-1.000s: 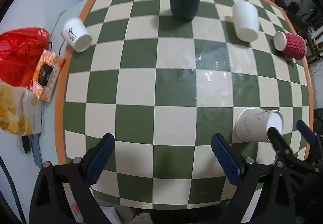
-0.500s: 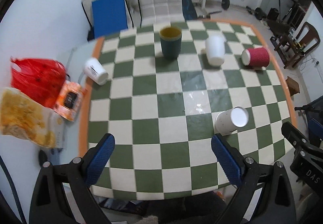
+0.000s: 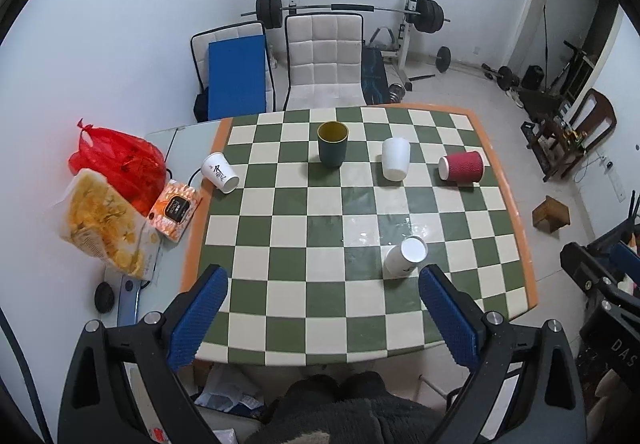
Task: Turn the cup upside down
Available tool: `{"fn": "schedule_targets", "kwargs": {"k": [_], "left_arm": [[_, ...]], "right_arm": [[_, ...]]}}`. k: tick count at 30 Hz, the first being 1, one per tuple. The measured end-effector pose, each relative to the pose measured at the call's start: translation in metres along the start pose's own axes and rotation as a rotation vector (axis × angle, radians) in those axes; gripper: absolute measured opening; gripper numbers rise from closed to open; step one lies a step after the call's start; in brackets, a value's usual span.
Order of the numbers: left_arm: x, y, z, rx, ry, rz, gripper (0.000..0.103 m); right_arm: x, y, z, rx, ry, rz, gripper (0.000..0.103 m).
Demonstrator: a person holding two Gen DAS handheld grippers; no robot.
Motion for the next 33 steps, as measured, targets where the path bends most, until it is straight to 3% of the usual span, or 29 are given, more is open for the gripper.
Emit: {"fn": "schedule_targets", "kwargs": {"k": [10,33], "left_arm": [[-0.005,0.037,-0.003,-0.018,0.018,-0.023,0.098],[-0.006,0.046,-0.005,-0.041,0.019,-0.014,0.098]], "right_arm": [[-0.014,0.040,-0.009,-0.038,0.019,-0.018,0.097],[-0.022,0.032,-0.017,-0.084,0.033,-0.002,0.099]]}}
Point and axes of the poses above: each gripper's, at about its wrist camera, not at the fingertips, and y roughly against the way its jaws point, z to its left, x to its underside, the point moved 8 cm from there along -y, roughly the way its jaws point, and after that the axes turned 15 degrees about -z, right-handed, at the moved point
